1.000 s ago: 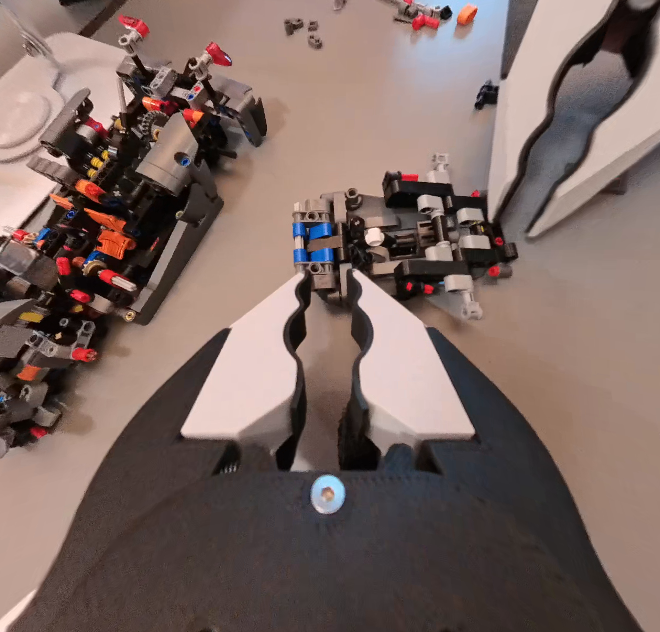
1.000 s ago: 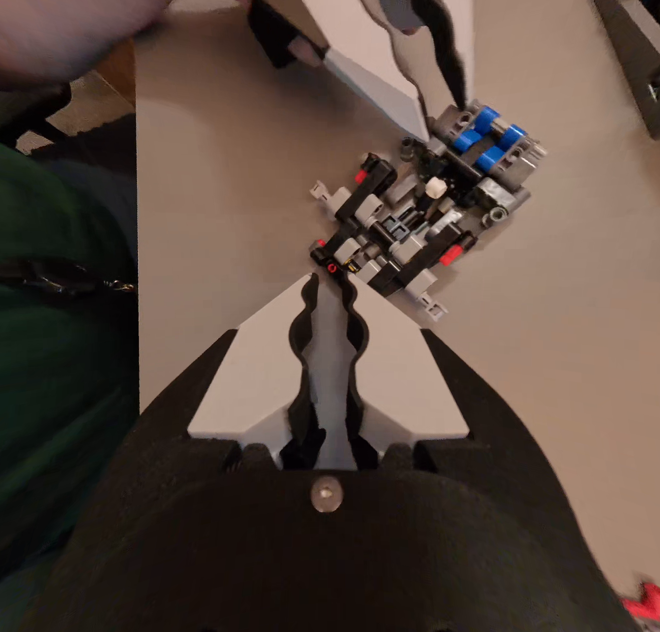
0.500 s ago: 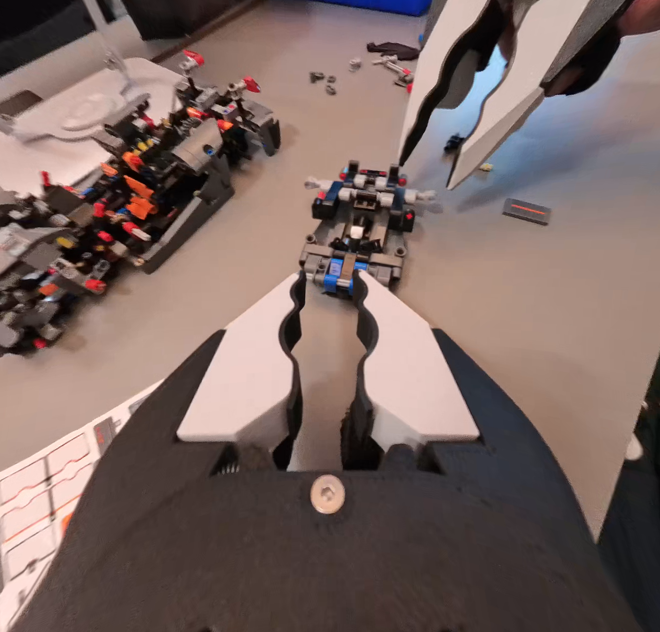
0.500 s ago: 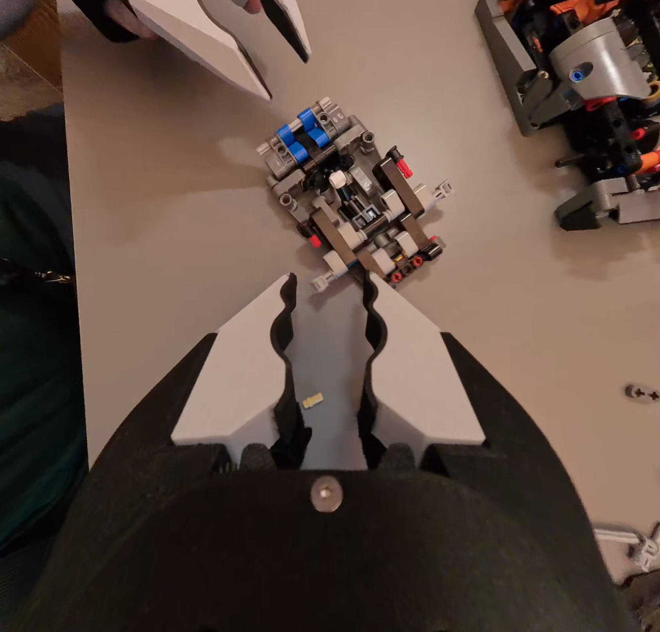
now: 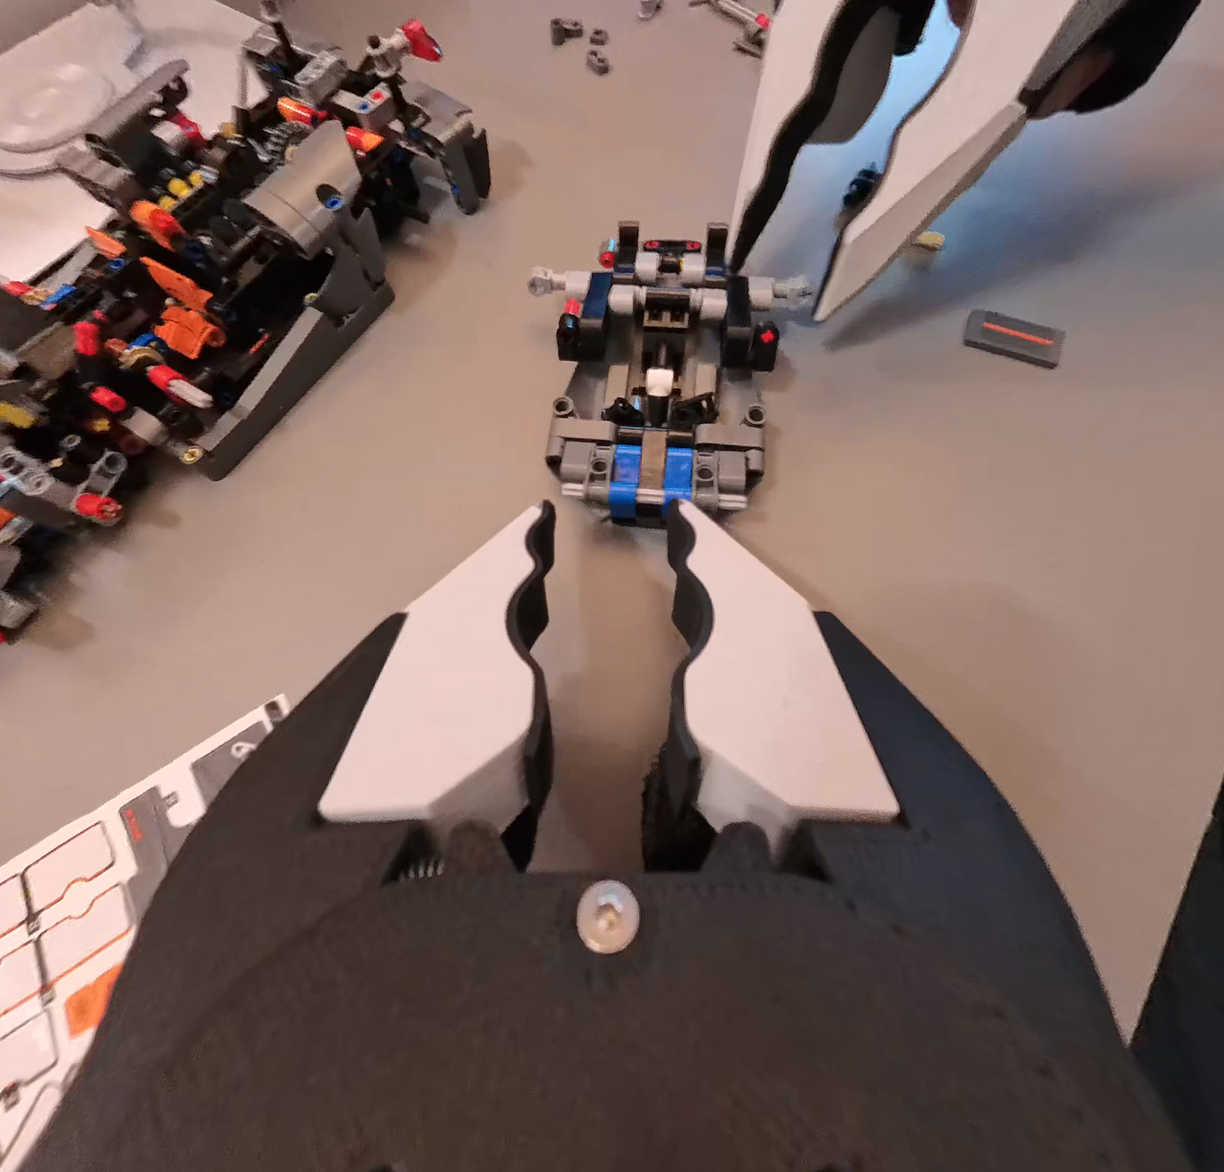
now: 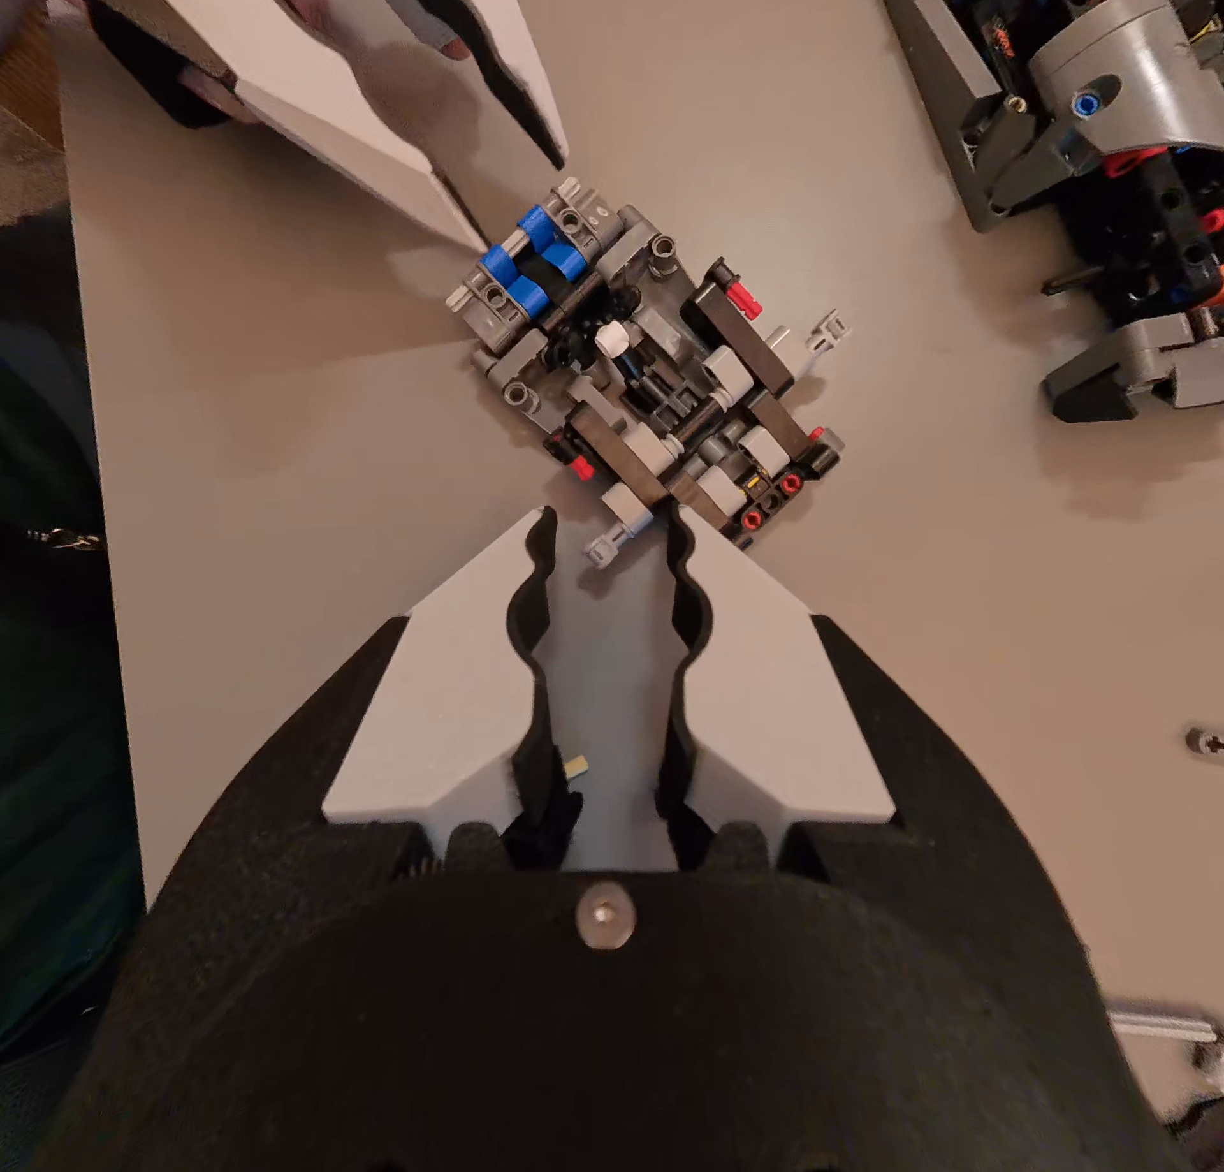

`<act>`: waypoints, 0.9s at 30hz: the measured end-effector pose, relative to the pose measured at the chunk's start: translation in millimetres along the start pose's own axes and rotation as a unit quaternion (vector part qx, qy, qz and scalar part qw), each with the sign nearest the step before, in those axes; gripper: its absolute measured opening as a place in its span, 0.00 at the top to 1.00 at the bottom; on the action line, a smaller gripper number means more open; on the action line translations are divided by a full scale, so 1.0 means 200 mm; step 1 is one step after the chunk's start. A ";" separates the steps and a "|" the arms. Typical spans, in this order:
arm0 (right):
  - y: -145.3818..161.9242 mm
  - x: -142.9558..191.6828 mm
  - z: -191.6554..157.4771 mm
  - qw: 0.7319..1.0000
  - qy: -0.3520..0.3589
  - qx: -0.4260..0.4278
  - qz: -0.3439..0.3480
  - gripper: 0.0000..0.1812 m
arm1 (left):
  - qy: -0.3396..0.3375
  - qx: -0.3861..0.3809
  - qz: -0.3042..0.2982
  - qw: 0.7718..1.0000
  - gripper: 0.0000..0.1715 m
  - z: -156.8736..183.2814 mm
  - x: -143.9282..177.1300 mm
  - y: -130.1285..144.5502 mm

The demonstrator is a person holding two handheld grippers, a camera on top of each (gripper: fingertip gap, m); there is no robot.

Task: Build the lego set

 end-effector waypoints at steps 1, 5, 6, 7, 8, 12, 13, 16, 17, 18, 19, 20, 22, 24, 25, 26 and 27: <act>0.00 -0.01 0.00 1.000 0.003 -0.002 -0.003 0.82 | 0.007 -0.002 0.001 1.000 0.82 0.01 -0.01 0.00; 0.00 0.00 0.01 1.000 0.007 -0.001 -0.002 0.82 | 0.015 0.000 0.009 1.000 0.84 0.03 -0.01 -0.01; 0.00 0.00 0.01 1.000 0.006 -0.002 -0.001 0.83 | 0.015 -0.001 0.007 1.000 0.84 0.03 -0.01 -0.01; 0.00 0.00 0.01 1.000 0.007 -0.002 -0.002 0.83 | 0.015 -0.002 0.007 1.000 0.84 0.03 -0.01 -0.01; 0.00 0.00 0.01 1.000 0.008 -0.003 -0.002 0.83 | 0.016 -0.002 0.009 1.000 0.84 0.03 -0.01 -0.01; -0.01 0.01 0.02 1.000 0.019 -0.008 -0.002 0.82 | 0.007 -0.004 0.014 1.000 0.82 0.02 0.02 -0.01; -0.01 0.02 0.02 1.000 0.020 -0.010 -0.001 0.82 | 0.001 0.001 0.018 1.000 0.80 0.01 0.03 -0.01; -0.01 0.05 0.00 1.000 0.030 -0.007 0.003 0.83 | -0.007 0.010 0.033 0.999 0.78 -0.03 0.08 -0.01; -0.01 0.05 0.00 1.000 0.027 -0.009 0.001 0.83 | -0.008 0.013 0.036 0.999 0.78 -0.05 0.08 -0.01; -0.01 0.04 0.00 1.000 0.026 -0.012 -0.002 0.83 | -0.005 0.013 0.035 0.999 0.77 -0.06 0.08 -0.01; 0.00 0.04 0.00 1.000 0.026 -0.013 -0.004 0.82 | -0.001 0.009 0.032 0.999 0.76 -0.05 0.07 -0.01; 0.00 0.03 0.00 1.000 0.025 -0.014 -0.004 0.82 | -0.001 0.002 0.026 1.000 0.75 -0.05 0.07 -0.01; 0.00 0.02 -0.01 1.000 0.025 -0.016 -0.005 0.82 | 0.003 -0.012 0.014 1.000 0.74 -0.03 0.04 -0.01; -0.01 0.00 -0.01 1.000 0.025 -0.015 -0.006 0.82 | 0.005 -0.020 0.007 1.000 0.72 -0.01 0.01 -0.01; -0.01 -0.01 -0.01 1.000 0.026 -0.013 -0.009 0.82 | 0.007 -0.023 0.004 1.000 0.72 0.00 0.00 -0.01; -0.01 -0.01 -0.01 0.999 0.028 -0.012 -0.012 0.82 | 0.009 -0.023 0.002 1.000 0.72 0.00 -0.01 -0.01; -0.01 -0.02 -0.01 0.999 0.030 -0.011 -0.015 0.82 | 0.011 -0.025 -0.002 1.000 0.72 0.01 -0.02 0.00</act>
Point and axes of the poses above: each gripper's, where its closed fingertips meet, x back along the fingers, y out of its underside, z = x × y across the jaws, the point moved 7 cm from there along x, back along the fingers, and after that the axes turned 1 degree about z, right-handed, at the moved point
